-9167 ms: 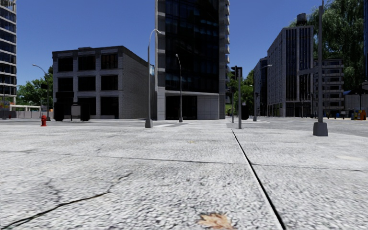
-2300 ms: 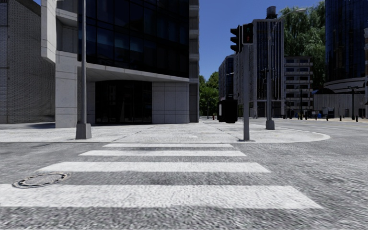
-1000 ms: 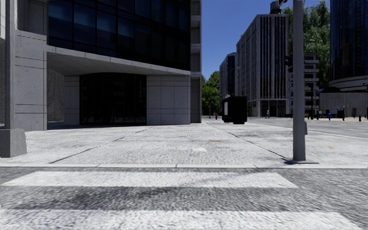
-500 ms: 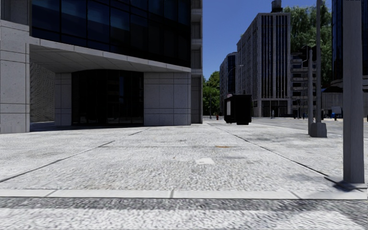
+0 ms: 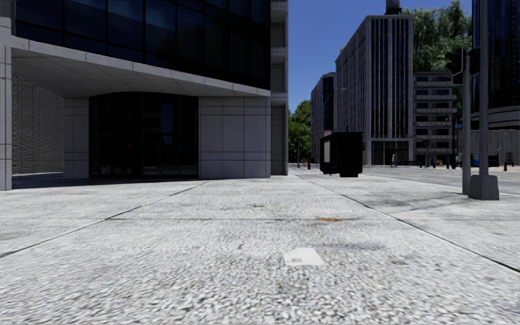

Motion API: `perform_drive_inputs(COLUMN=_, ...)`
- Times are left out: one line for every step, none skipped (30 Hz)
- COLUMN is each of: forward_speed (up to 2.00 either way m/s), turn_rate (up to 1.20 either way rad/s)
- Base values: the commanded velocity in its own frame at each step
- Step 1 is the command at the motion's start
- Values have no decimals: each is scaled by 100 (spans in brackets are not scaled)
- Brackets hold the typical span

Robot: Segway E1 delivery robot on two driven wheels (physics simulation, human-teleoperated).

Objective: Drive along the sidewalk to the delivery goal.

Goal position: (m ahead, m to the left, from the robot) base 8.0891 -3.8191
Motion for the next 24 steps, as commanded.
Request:
perform_drive_inputs(forward_speed=122, turn_rate=0)
perform_drive_inputs(forward_speed=122, turn_rate=0)
perform_drive_inputs(forward_speed=100, turn_rate=0)
perform_drive_inputs(forward_speed=75, turn_rate=0)
perform_drive_inputs(forward_speed=63, turn_rate=0)
perform_drive_inputs(forward_speed=61, turn_rate=0)
perform_drive_inputs(forward_speed=61, turn_rate=0)
perform_drive_inputs(forward_speed=60, turn_rate=0)
perform_drive_inputs(forward_speed=60, turn_rate=0)
perform_drive_inputs(forward_speed=60, turn_rate=0)
perform_drive_inputs(forward_speed=60, turn_rate=0)
perform_drive_inputs(forward_speed=64, turn_rate=0)
perform_drive_inputs(forward_speed=69, turn_rate=0)
perform_drive_inputs(forward_speed=76, turn_rate=0)
perform_drive_inputs(forward_speed=81, turn_rate=0)
perform_drive_inputs(forward_speed=81, turn_rate=0)
perform_drive_inputs(forward_speed=83, turn_rate=0)
perform_drive_inputs(forward_speed=83, turn_rate=0)
perform_drive_inputs(forward_speed=84, turn_rate=0)
perform_drive_inputs(forward_speed=84, turn_rate=0)
perform_drive_inputs(forward_speed=84, turn_rate=0)
perform_drive_inputs(forward_speed=84, turn_rate=0)
perform_drive_inputs(forward_speed=84, turn_rate=0)
perform_drive_inputs(forward_speed=84, turn_rate=0)
